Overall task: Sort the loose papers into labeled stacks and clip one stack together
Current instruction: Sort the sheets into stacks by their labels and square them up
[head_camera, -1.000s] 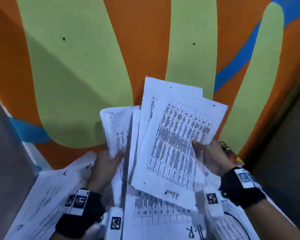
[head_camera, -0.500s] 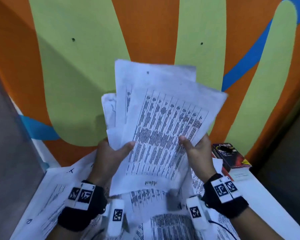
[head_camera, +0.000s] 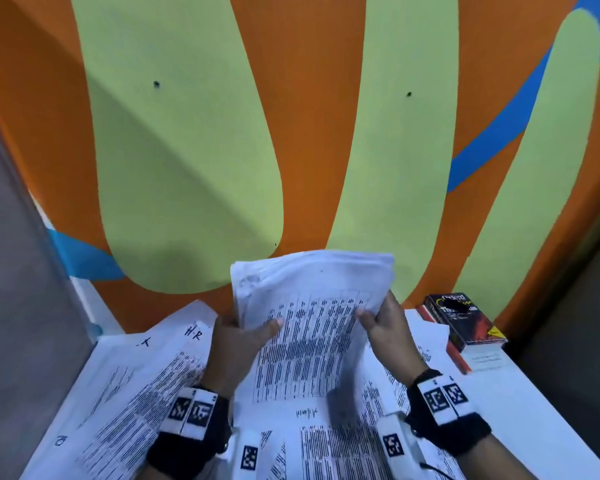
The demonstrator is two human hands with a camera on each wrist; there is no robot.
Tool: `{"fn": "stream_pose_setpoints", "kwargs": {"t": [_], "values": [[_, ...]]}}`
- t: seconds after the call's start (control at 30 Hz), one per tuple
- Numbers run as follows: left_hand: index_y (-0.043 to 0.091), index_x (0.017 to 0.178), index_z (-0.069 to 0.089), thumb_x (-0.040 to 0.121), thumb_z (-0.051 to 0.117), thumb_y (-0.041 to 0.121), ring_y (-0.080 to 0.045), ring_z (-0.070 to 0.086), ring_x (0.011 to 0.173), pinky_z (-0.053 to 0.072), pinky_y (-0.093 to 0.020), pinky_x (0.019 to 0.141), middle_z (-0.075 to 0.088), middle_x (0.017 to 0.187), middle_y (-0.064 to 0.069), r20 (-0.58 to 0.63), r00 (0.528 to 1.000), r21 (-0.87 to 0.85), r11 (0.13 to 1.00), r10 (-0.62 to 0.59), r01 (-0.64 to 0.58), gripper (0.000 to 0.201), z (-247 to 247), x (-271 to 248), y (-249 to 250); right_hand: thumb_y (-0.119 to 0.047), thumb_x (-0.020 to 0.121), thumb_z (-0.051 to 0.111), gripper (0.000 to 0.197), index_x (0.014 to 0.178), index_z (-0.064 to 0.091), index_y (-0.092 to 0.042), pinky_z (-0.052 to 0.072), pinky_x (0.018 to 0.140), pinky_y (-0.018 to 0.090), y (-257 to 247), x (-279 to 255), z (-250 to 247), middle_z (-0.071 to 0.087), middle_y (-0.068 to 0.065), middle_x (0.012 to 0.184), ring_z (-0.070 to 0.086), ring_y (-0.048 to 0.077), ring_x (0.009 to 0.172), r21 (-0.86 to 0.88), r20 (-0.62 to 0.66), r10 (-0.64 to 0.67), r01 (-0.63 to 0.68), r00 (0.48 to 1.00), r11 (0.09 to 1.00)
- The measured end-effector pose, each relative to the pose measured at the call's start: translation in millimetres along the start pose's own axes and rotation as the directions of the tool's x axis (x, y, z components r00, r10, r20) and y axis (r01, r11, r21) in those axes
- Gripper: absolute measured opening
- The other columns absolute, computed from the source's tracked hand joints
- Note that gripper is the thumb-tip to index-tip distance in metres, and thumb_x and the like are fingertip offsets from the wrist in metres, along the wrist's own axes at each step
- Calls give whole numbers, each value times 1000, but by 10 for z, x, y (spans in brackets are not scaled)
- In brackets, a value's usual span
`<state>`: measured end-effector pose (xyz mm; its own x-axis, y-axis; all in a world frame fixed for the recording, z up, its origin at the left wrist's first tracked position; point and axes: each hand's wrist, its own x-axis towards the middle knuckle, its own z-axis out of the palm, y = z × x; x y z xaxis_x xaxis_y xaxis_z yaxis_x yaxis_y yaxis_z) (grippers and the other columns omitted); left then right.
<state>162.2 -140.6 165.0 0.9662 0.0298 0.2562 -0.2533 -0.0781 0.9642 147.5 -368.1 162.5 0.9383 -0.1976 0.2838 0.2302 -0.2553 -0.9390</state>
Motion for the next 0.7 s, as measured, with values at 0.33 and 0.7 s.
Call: {"fn": "stream_pose_setpoints", "kwargs": {"t": [0.33,0.7], "values": [[15,98,69,69,82,12,-11,70,91,53,-20,75,75,96,6,-15,981,-113,975,193,-193,32,-70,178,429,-10,91,59,38,122,40,-22,51,85,16,-473,75,-10,59,-7,114,60,0,104,28,-76,-206,209,976,978],[8,78,69,69,82,13,1,66,65,50,-14,60,73,69,15,-62,993,-8,995,103,-104,16,-82,87,261,-12,98,44,25,122,39,-15,43,70,18,-299,-44,92,61,1,101,58,3,83,-67,-36,-170,168,985,984]]}}
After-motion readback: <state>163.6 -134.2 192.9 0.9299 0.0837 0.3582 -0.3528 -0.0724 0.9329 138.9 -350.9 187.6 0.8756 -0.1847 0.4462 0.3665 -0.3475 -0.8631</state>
